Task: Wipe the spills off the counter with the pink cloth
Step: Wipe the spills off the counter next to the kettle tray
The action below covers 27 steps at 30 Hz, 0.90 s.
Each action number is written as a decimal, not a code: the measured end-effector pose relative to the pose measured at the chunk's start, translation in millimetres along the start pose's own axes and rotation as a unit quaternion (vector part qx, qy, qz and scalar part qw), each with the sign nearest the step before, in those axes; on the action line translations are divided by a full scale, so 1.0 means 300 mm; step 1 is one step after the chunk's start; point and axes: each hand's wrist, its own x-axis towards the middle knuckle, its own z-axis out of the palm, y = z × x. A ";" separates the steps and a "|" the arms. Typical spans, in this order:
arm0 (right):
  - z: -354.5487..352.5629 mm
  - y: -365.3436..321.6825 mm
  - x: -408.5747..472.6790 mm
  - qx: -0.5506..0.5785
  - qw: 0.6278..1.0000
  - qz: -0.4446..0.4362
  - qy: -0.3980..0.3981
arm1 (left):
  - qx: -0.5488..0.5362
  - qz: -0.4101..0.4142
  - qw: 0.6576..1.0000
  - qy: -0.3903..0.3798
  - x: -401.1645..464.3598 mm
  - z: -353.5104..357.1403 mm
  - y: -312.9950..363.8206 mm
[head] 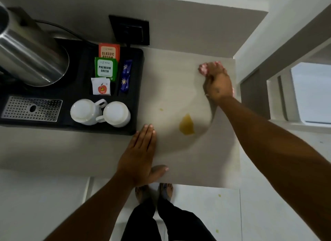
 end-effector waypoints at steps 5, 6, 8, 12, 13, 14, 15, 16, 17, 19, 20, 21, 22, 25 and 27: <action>0.001 -0.058 0.108 0.025 0.996 0.077 0.049 | -0.008 -0.007 1.000 -0.013 0.006 -0.021 0.006; 0.017 -0.085 0.098 0.009 1.000 0.006 0.010 | -0.009 -0.010 1.000 -0.010 0.008 -0.022 0.007; 0.028 -0.101 0.059 -0.012 0.995 -0.088 -0.046 | -0.010 -0.012 1.000 -0.015 0.010 -0.026 0.016; 0.008 -0.049 0.025 0.011 0.998 -0.059 -0.035 | -0.010 -0.015 1.000 -0.007 0.007 -0.017 0.010; 0.013 -0.084 0.040 0.025 0.998 -0.047 -0.017 | -0.011 -0.012 1.000 -0.007 0.010 -0.018 0.010; 0.025 -0.135 0.054 0.046 0.997 -0.056 -0.004 | -0.013 -0.010 1.000 -0.006 0.011 -0.018 0.009; 0.041 -0.195 0.057 0.057 0.995 -0.080 -0.008 | -0.015 -0.010 1.000 -0.006 0.010 -0.017 0.008; 0.065 -0.241 0.045 0.055 0.992 -0.110 -0.032 | -0.017 -0.010 1.000 -0.006 0.008 -0.018 0.009; 0.083 -0.273 0.013 0.045 0.988 -0.133 -0.064 | -0.020 -0.009 1.000 -0.007 0.007 -0.020 0.010; 0.085 -0.265 -0.063 0.019 0.977 -0.185 -0.102 | -0.031 -0.005 1.000 0.002 0.005 -0.018 0.010; 0.074 -0.240 -0.098 0.012 0.971 -0.217 -0.104 | -0.033 -0.005 0.999 0.004 0.004 -0.018 0.007; 0.057 -0.214 -0.113 0.004 0.966 -0.236 -0.100 | -0.031 -0.005 0.999 0.000 0.005 -0.018 0.007; 0.044 -0.205 -0.099 -0.006 0.967 -0.235 -0.099 | -0.027 -0.009 1.000 -0.005 0.007 -0.018 0.006; 0.079 -0.286 0.019 -0.018 0.978 -0.191 -0.085 | -0.013 -0.011 1.000 -0.019 0.013 -0.024 0.007; 0.137 -0.368 0.016 -0.019 0.973 -0.196 -0.119 | -0.018 -0.015 1.000 -0.016 0.007 -0.021 0.006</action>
